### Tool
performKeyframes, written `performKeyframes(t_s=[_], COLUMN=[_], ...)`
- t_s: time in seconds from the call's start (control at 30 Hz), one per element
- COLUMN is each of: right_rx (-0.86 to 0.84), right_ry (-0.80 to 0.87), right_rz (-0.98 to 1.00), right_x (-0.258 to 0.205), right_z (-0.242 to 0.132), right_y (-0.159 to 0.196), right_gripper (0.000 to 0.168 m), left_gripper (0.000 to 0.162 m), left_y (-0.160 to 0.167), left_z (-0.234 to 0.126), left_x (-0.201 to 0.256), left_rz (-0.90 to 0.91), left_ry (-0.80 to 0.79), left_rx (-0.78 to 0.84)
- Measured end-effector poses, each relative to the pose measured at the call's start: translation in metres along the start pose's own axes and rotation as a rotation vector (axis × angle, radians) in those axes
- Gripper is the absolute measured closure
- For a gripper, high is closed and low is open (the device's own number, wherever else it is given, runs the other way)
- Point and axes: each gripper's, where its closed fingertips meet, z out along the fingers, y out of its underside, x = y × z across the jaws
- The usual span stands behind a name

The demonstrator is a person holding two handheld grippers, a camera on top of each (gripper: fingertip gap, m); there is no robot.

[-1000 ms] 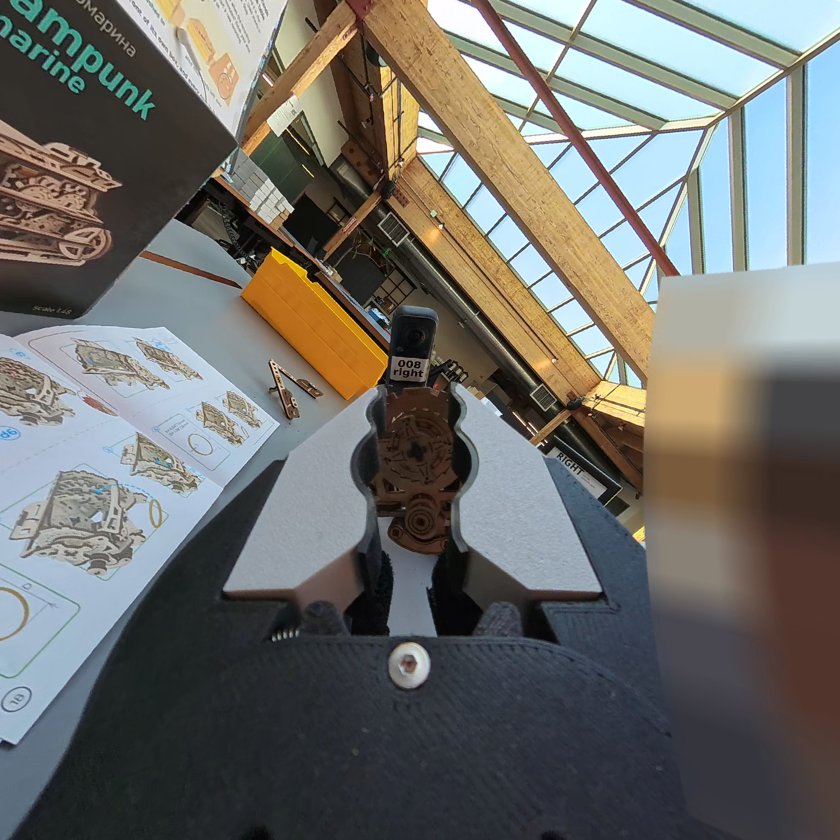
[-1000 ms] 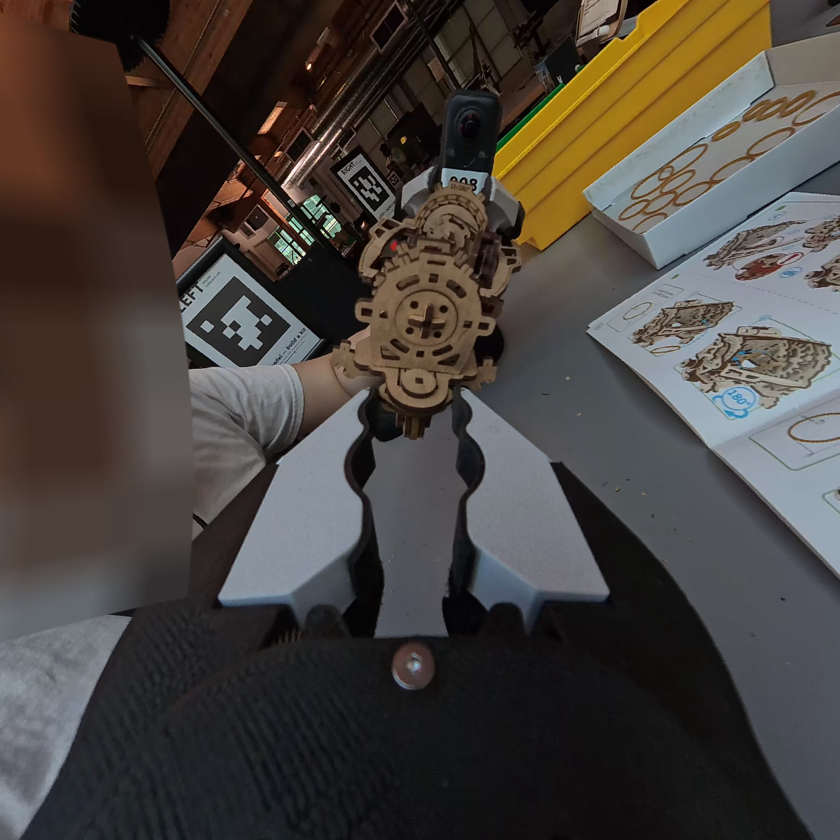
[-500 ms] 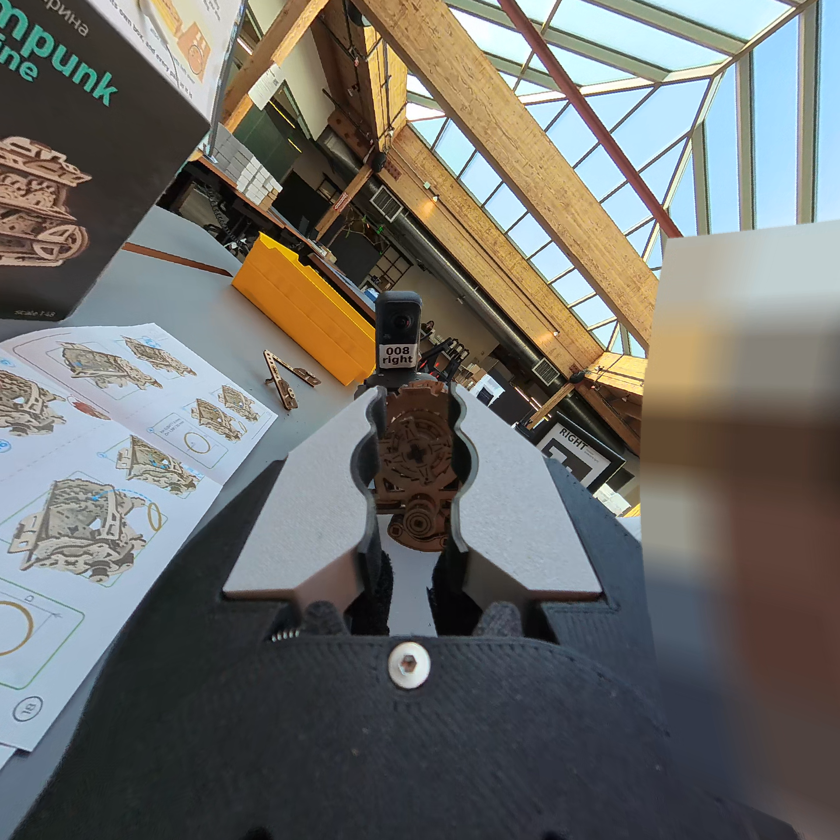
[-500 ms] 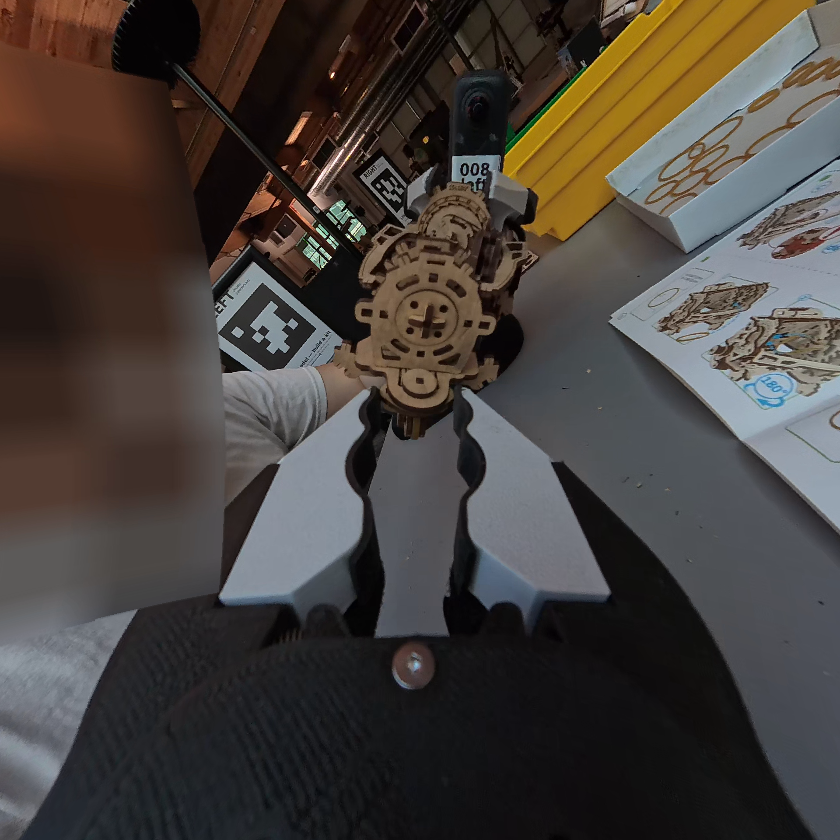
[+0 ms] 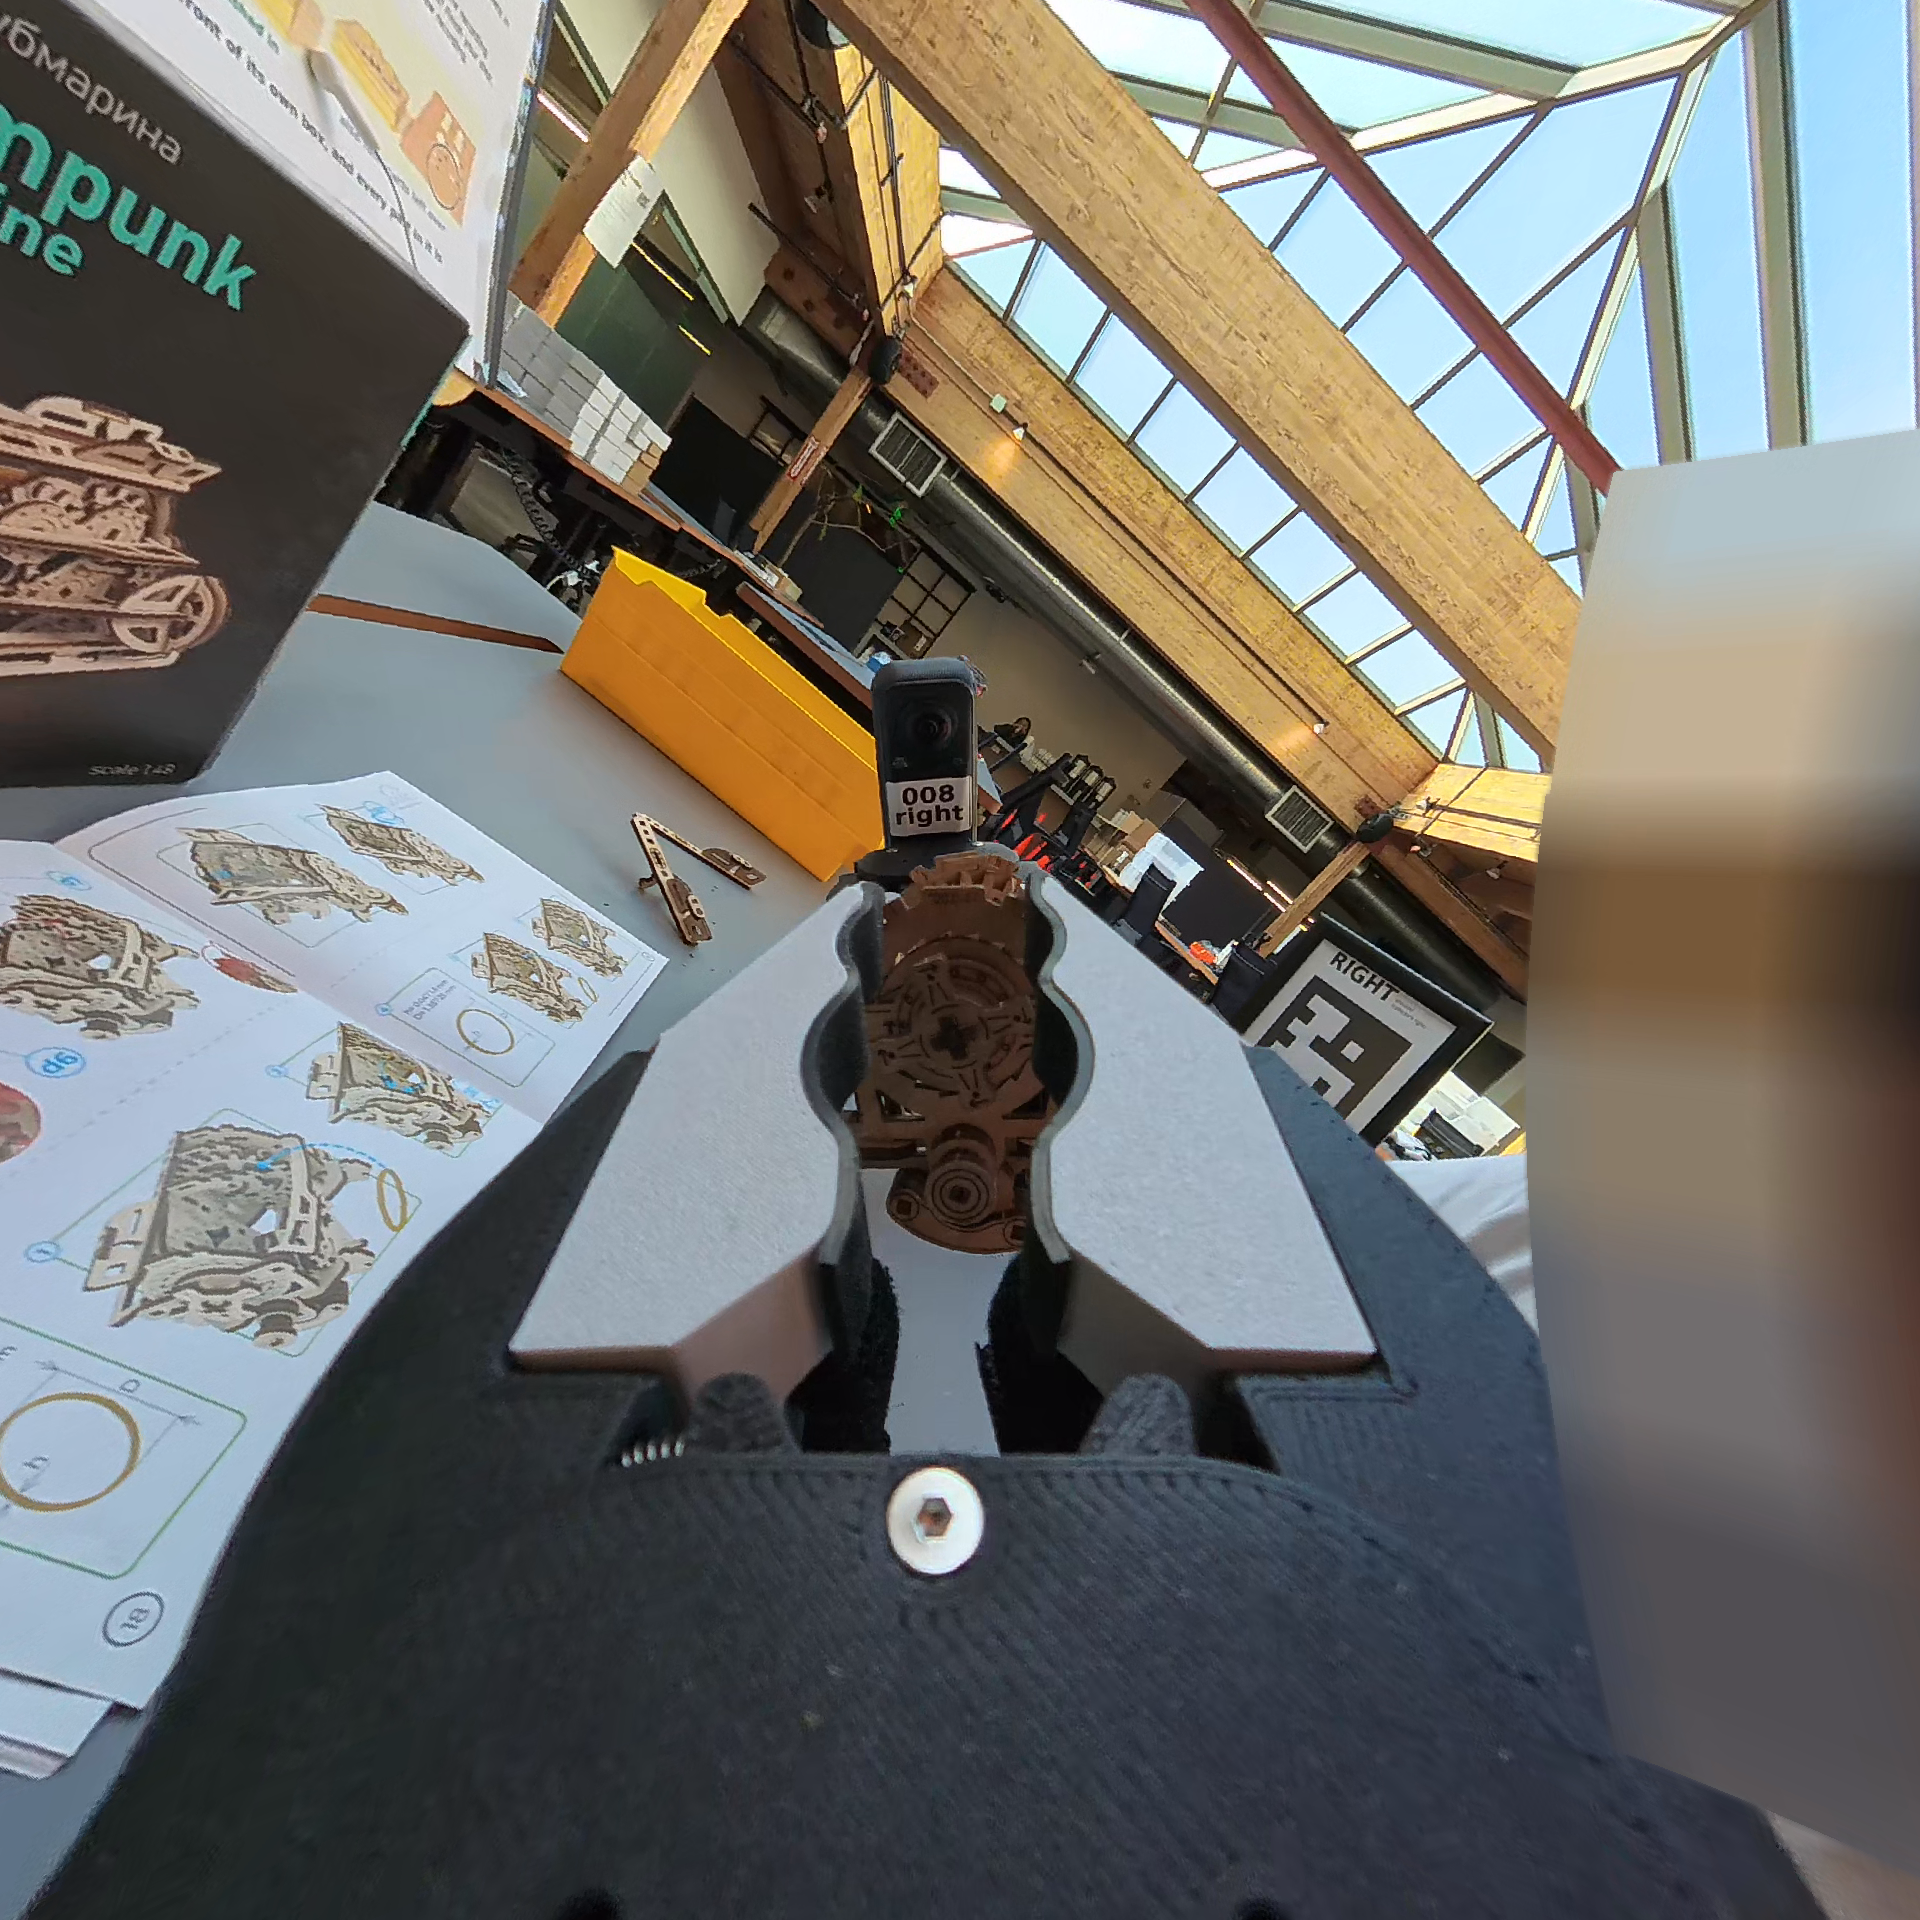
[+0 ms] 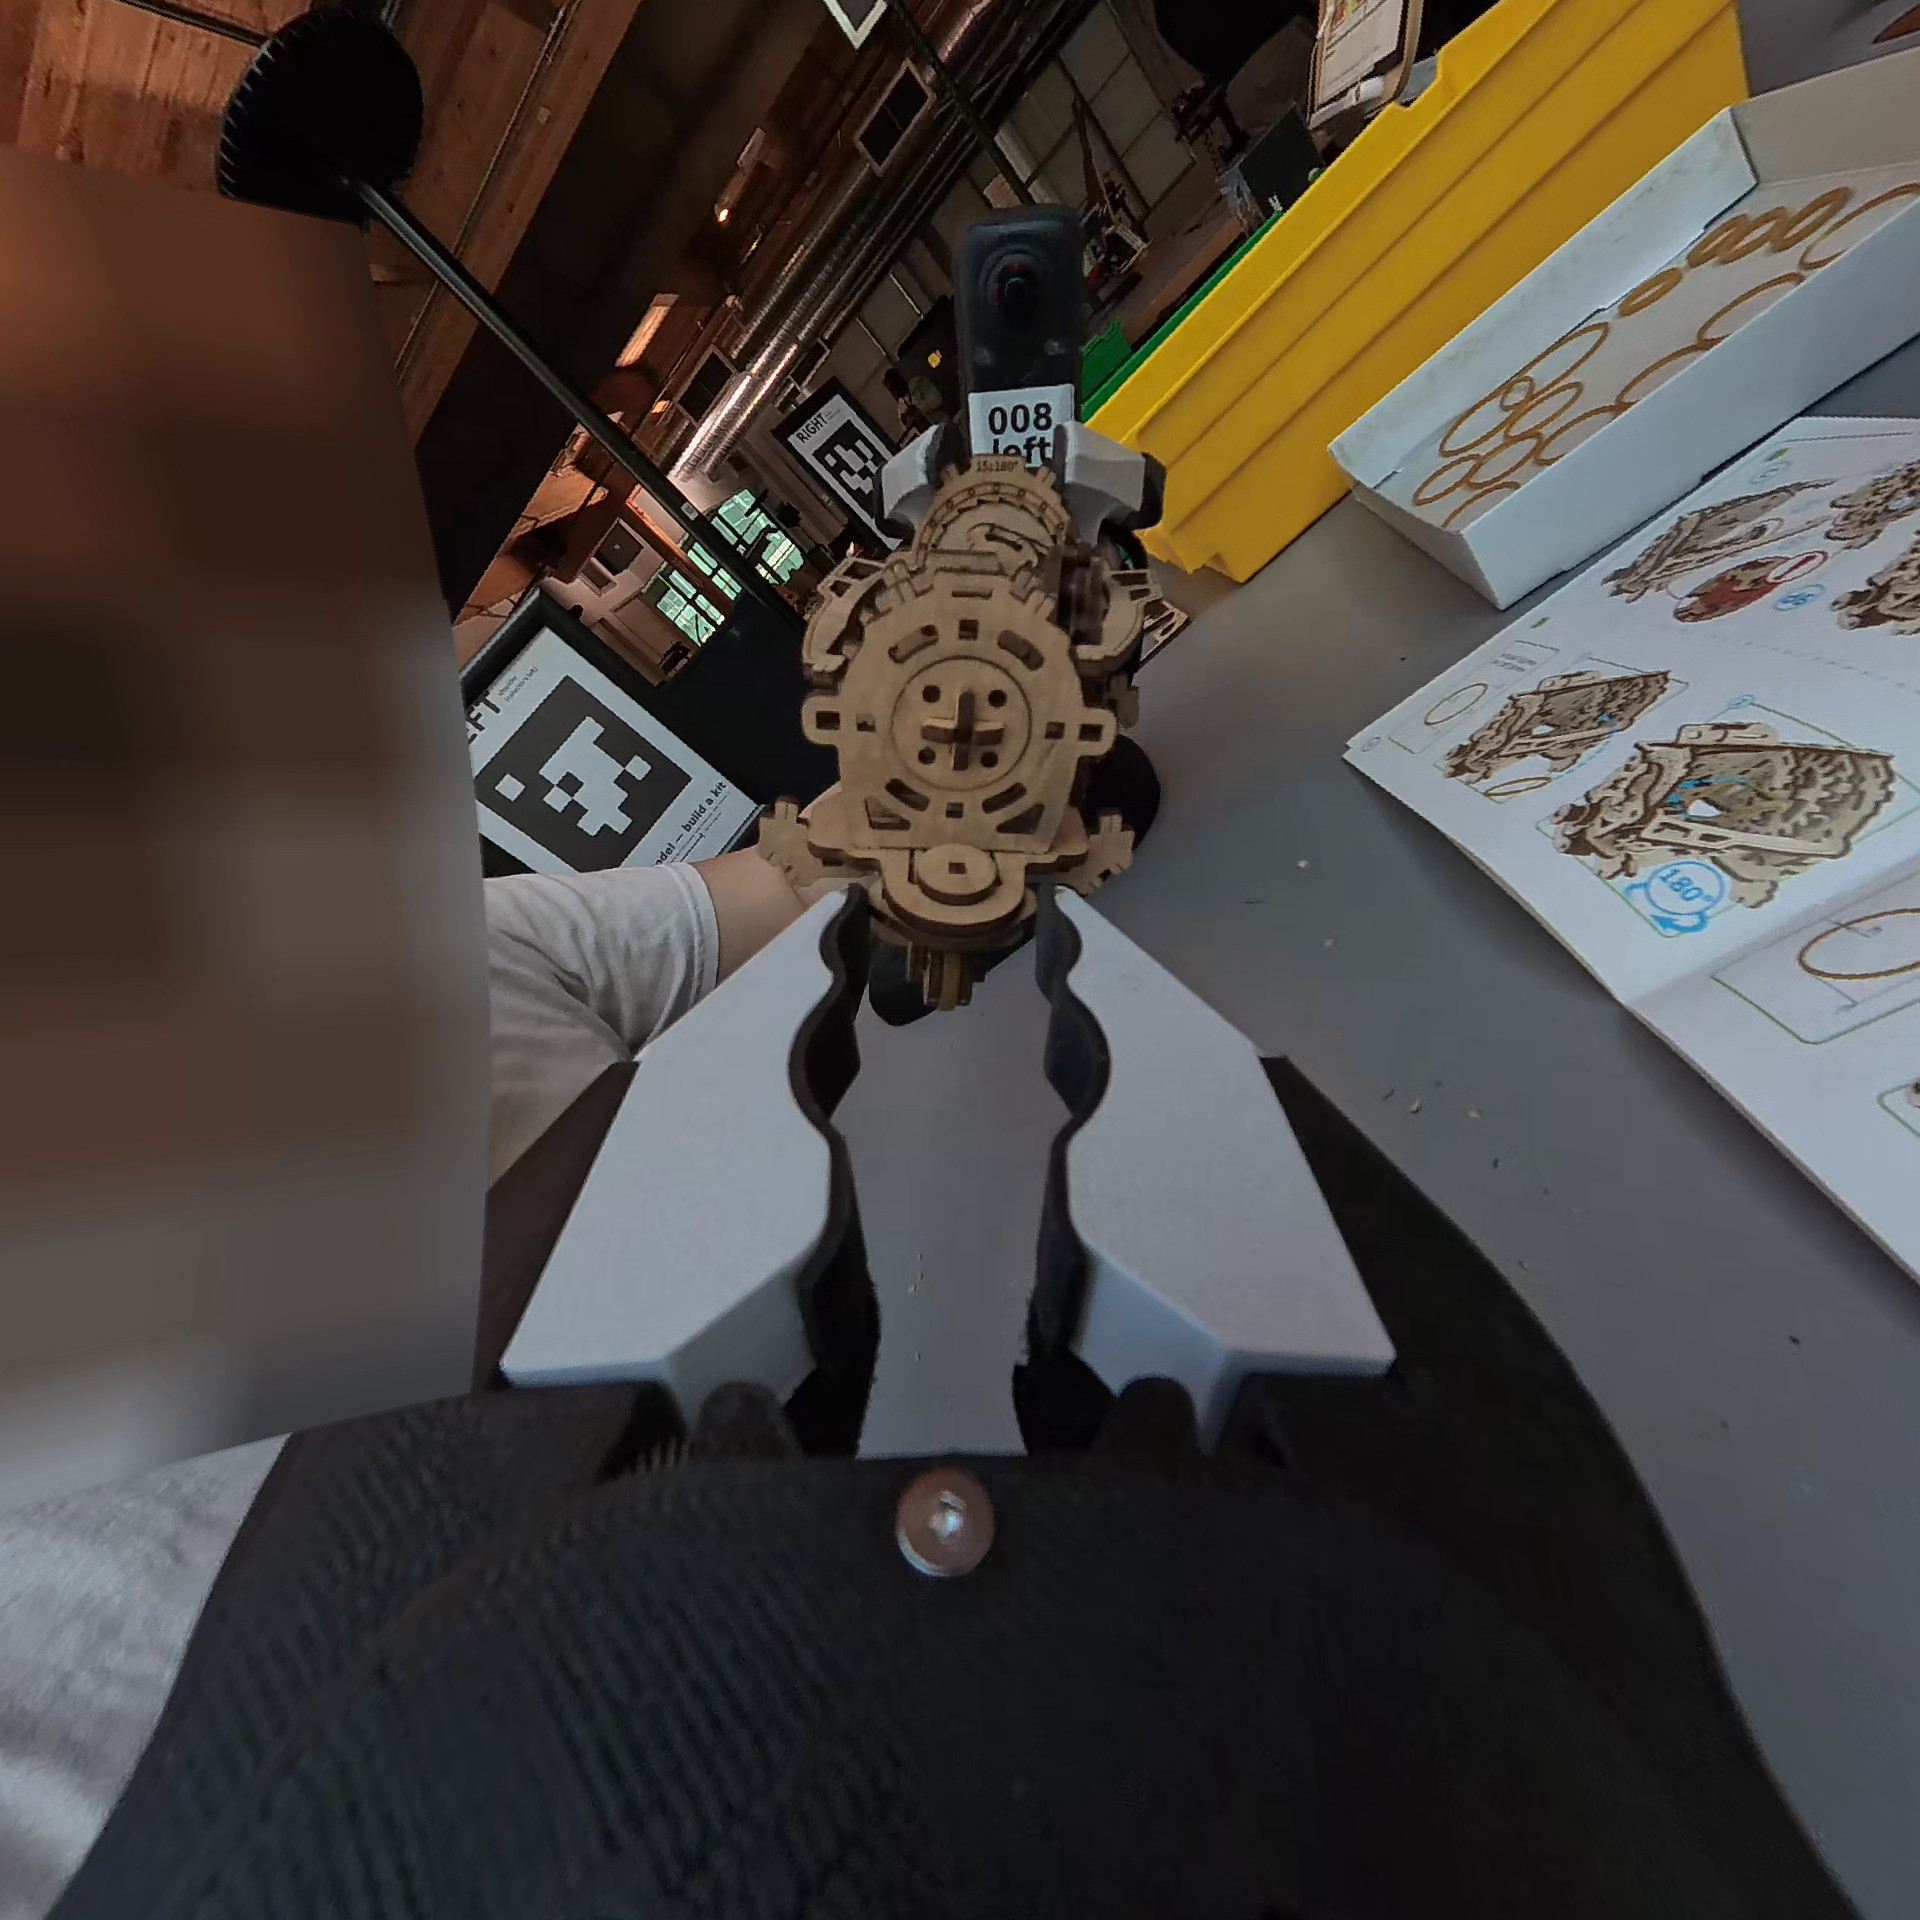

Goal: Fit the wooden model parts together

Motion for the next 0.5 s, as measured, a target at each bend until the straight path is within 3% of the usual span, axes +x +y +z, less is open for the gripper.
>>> performKeyframes(t_s=[0.5], right_rx=[-0.054], right_ry=[0.129], right_rz=[-0.130], right_x=[0.0078], right_z=[0.0035], right_y=[0.0051], right_gripper=[0.137], left_gripper=[0.138], left_y=[-0.0013], left_z=[-0.0009], left_x=[-0.0073], left_rz=[-0.023], left_ry=[-0.050], left_rx=[0.038])
